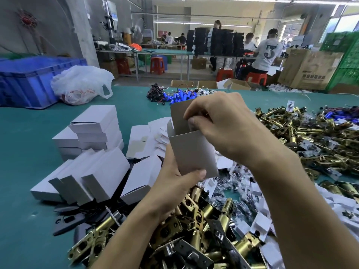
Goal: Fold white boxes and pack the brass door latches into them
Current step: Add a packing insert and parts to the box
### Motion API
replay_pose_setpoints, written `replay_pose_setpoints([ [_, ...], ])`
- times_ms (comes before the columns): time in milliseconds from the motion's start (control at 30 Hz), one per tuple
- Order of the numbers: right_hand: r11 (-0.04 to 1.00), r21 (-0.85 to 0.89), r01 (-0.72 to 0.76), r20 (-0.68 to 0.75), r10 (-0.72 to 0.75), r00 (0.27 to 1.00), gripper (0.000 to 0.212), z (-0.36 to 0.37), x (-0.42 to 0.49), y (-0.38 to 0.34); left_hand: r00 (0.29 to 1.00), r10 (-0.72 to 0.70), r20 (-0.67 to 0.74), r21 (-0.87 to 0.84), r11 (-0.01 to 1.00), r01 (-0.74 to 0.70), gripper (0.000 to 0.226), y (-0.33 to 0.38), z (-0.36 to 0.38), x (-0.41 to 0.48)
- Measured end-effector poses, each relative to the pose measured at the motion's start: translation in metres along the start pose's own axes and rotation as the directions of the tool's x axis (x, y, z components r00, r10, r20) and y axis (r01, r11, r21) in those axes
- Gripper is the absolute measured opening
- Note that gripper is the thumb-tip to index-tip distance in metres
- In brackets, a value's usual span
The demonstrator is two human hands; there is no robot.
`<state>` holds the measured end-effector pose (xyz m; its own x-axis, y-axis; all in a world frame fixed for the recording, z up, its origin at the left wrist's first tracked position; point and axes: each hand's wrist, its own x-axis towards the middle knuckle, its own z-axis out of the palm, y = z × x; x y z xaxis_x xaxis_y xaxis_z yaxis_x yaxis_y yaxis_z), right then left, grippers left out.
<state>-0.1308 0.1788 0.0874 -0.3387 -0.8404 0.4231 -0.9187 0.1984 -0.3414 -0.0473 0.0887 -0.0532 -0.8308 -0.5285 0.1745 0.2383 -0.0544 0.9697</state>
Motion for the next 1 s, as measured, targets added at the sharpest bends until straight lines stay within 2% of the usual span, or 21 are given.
replay_pose_setpoints([
  [100,0.998,0.030,0.051,-0.017,-0.050,0.999,0.018,-0.003,-0.004,-0.001,1.000,-0.009,-0.022,-0.062,0.998,0.008,0.062,0.002,0.000,0.000],
  [233,0.995,0.037,0.093,-0.031,-0.091,0.995,0.017,0.002,-0.007,-0.001,0.993,0.059,-0.099,0.042,0.998,-0.056,0.041,0.003,-0.002,0.001],
  [333,0.994,0.069,0.088,-0.051,-0.084,0.995,0.017,0.005,-0.006,0.003,0.995,0.095,-0.027,0.074,0.993,-0.093,0.039,0.006,-0.001,-0.002],
  [433,0.991,0.097,0.089,-0.075,-0.082,0.994,0.016,0.008,-0.005,0.005,0.998,0.045,0.034,-0.015,0.999,-0.045,0.037,0.008,0.001,-0.005],
  [567,0.989,0.114,0.095,-0.085,-0.086,0.993,0.016,0.009,-0.004,0.003,0.991,-0.078,0.113,-0.214,0.972,0.101,0.027,0.012,0.003,-0.009],
  [633,0.990,0.095,0.102,-0.082,-0.094,0.992,0.016,0.009,-0.003,0.001,0.987,-0.099,0.124,-0.234,0.964,0.126,0.024,0.013,0.003,-0.010],
  [700,0.992,0.069,0.106,-0.088,-0.100,0.991,0.017,0.011,-0.003,-0.001,0.990,-0.064,0.127,-0.207,0.974,0.090,0.030,0.015,0.001,-0.009],
  [900,0.990,0.101,0.097,-0.159,-0.081,0.984,0.017,0.011,-0.002,-0.006,0.999,-0.034,0.001,-0.132,0.991,0.034,0.052,0.010,-0.004,-0.004],
  [1000,0.993,0.084,0.077,-0.178,-0.061,0.982,0.017,0.014,-0.002,-0.010,0.997,-0.006,-0.081,-0.101,0.995,-0.002,0.042,0.009,-0.002,-0.003],
])
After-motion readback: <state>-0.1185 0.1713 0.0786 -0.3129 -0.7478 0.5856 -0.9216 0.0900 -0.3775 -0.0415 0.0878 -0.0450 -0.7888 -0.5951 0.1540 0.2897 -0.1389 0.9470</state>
